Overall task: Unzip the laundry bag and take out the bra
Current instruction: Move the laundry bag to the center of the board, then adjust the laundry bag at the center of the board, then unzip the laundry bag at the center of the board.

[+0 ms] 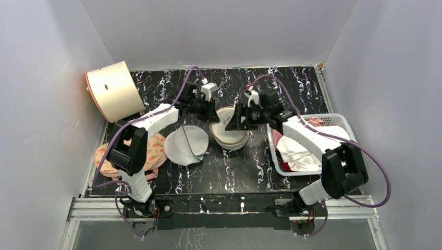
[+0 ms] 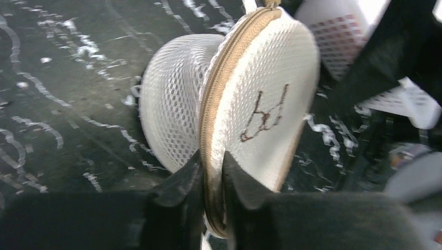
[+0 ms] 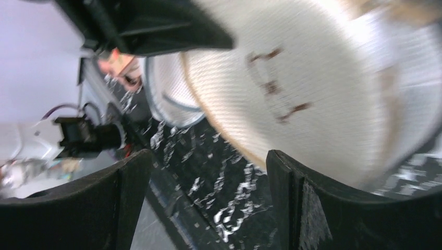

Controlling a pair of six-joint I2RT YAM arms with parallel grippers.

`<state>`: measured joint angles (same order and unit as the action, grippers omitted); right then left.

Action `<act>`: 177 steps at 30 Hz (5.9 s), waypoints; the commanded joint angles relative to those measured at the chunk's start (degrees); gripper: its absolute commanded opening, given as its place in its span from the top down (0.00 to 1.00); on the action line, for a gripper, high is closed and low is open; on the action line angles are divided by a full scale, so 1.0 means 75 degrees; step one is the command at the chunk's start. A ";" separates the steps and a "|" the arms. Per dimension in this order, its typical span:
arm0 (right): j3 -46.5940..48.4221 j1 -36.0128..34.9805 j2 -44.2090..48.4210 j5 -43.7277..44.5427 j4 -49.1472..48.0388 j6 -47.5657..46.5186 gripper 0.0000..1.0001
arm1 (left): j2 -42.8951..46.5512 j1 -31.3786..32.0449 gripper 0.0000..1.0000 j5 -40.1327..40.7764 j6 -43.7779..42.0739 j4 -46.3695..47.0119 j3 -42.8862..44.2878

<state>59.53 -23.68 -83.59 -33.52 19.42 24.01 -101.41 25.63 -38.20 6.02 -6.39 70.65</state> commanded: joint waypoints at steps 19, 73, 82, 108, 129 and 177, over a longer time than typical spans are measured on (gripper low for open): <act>0.1029 -0.0113 0.0995 0.3545 0.1014 0.0572 0.02 | 0.1772 0.0366 0.02 0.4463 0.0110 0.0097 -0.0368; -0.0552 -0.1890 0.4159 0.6729 0.1742 0.1029 0.02 | 0.0277 0.2032 0.13 0.3037 0.0301 -0.0618 0.0648; -0.0635 -0.1886 0.4227 0.6719 0.1714 0.1123 0.02 | -0.0302 0.2079 0.11 0.2906 0.0501 -0.0897 0.1045; -0.0882 -0.1888 0.3889 0.6204 0.1686 0.0909 0.02 | -0.0040 0.2606 0.73 0.4138 -0.0156 -0.0889 0.0898; -0.1583 0.1671 0.2616 -0.0849 -0.1034 -0.0023 0.16 | 0.1660 0.2606 1.00 0.3115 -0.0266 0.0548 -0.0492; -0.1016 0.1387 0.0339 -0.3560 -0.2939 -0.0573 0.80 | 0.1914 0.2606 1.00 0.2389 -0.0052 0.0712 -0.0520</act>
<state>50.59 -12.51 -80.75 -59.55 1.63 19.59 -89.80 44.91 -18.28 5.15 -3.01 66.26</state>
